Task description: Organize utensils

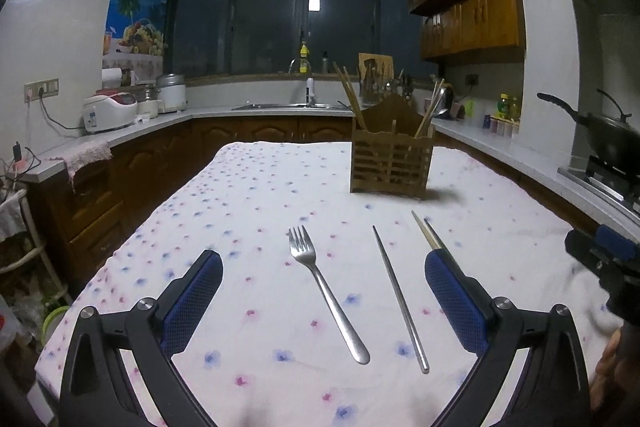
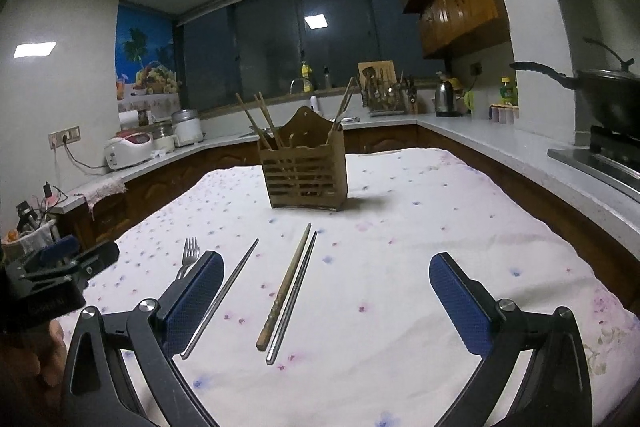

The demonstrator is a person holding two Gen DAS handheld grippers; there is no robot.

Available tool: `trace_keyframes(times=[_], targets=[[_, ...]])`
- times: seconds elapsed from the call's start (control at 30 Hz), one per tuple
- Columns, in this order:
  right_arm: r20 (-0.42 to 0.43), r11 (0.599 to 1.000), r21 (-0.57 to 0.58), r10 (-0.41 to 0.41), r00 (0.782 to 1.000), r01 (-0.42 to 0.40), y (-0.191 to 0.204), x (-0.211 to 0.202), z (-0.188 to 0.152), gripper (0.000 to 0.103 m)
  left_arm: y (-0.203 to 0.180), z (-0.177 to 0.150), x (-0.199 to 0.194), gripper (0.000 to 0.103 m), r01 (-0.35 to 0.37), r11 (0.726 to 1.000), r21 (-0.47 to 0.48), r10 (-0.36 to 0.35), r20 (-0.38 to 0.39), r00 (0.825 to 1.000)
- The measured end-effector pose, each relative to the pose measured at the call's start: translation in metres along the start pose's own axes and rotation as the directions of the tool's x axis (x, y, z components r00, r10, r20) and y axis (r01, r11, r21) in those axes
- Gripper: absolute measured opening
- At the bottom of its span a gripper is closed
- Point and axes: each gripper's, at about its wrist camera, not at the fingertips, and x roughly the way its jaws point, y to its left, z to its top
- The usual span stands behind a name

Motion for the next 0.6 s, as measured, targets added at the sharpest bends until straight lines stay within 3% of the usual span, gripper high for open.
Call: trace_keyframes(times=[0.6], targets=[[-0.012, 1.0, 0.016, 0.025, 1.0, -0.025, 0.0012, 0.0038, -0.0051, 0.103, -0.0011, -0.0011, -0.002, 0.102, 0.007, 1.0, 0.007, -0.007, 0.007, 1.0]])
